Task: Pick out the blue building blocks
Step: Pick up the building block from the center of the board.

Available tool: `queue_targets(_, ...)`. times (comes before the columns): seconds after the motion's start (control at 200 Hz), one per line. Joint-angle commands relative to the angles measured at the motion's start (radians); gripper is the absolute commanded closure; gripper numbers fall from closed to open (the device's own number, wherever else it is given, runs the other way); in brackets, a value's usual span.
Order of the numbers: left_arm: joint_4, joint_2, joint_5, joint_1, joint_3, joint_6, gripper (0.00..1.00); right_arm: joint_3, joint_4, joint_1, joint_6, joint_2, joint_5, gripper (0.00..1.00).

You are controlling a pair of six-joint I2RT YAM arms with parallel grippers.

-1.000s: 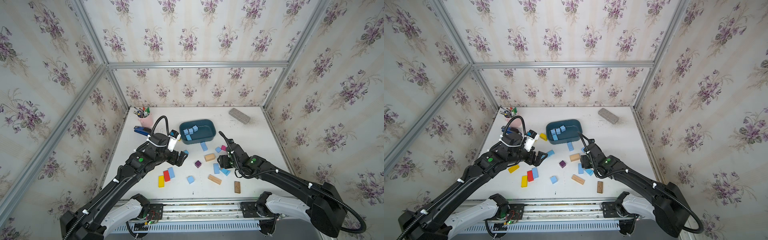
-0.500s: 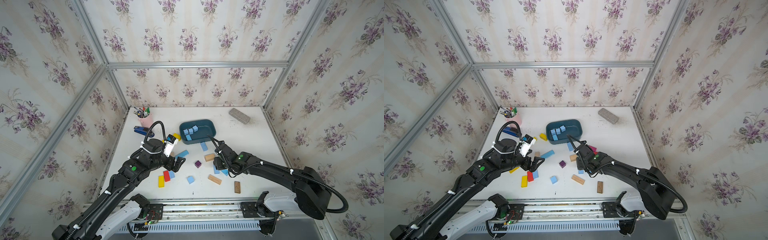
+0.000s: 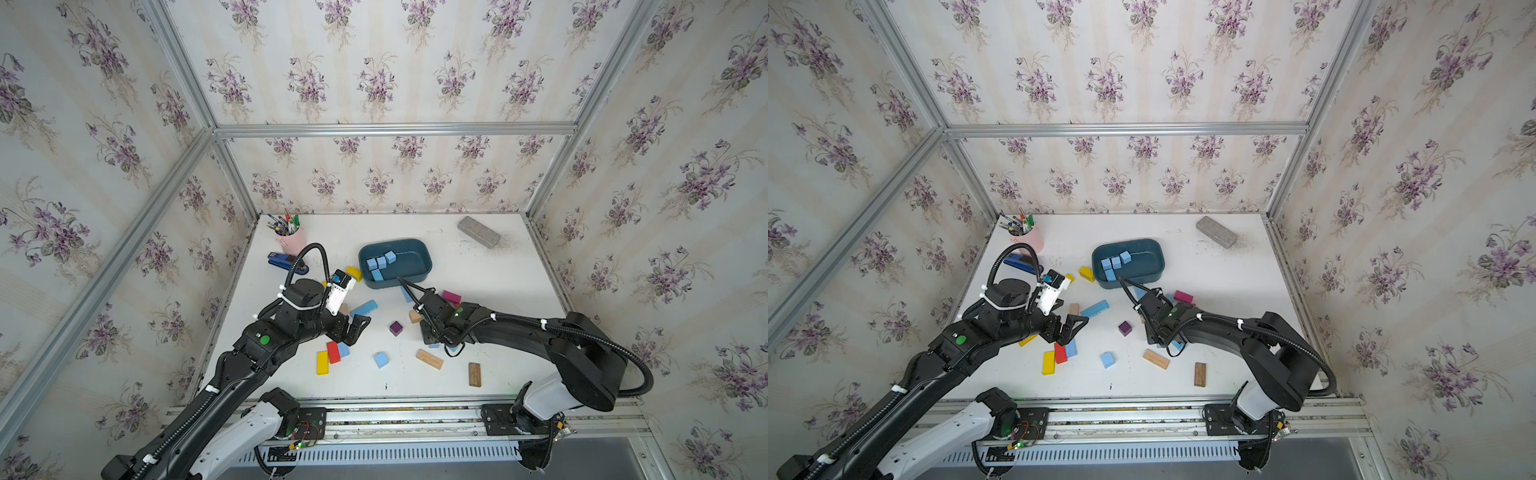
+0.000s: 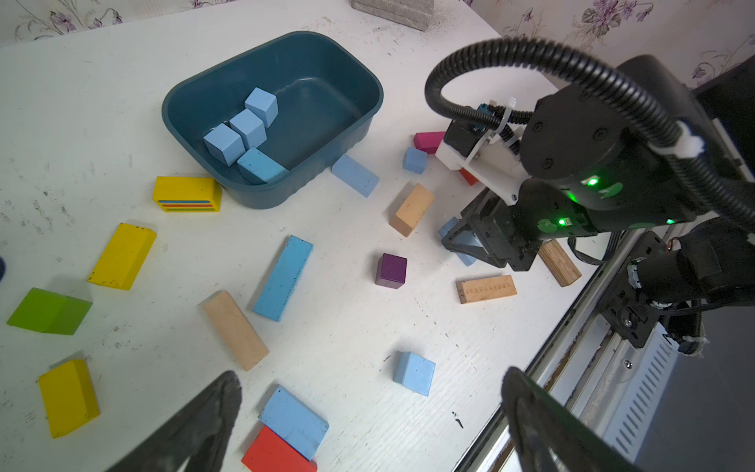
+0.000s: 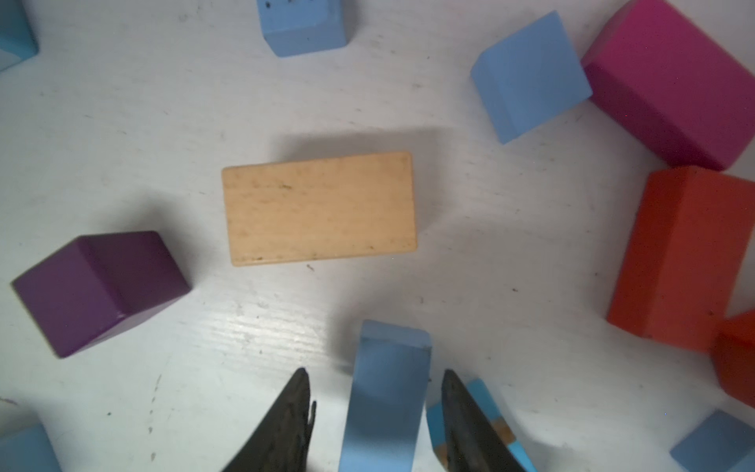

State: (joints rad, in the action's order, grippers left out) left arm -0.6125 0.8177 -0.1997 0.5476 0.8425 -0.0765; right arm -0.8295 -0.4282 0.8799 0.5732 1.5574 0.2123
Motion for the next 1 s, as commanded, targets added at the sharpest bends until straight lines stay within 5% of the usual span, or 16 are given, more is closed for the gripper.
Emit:
queue_targets(0.0, 0.014, 0.0, -0.008, -0.002, -0.002, 0.015, 0.01, -0.008, -0.015, 0.001, 0.015, 0.027, 0.034, 0.56)
queue_targets(0.22, 0.015, 0.001, -0.022, -0.002, -0.002, 0.02, 0.01, -0.008, -0.014, 0.005, 0.017, 0.061, 0.037, 0.62)
queue_targets(0.57, 0.025, -0.006, -0.069, -0.002, -0.003, 0.027, 0.01, -0.03, 0.015, 0.005, 0.013, 0.055, 0.03, 0.87)
queue_targets(0.999, 0.067, -0.065, -0.126, -0.002, -0.019, 0.027, 0.01, -0.307, -0.066, -0.065, -0.133, 0.032, 0.074, 0.92)
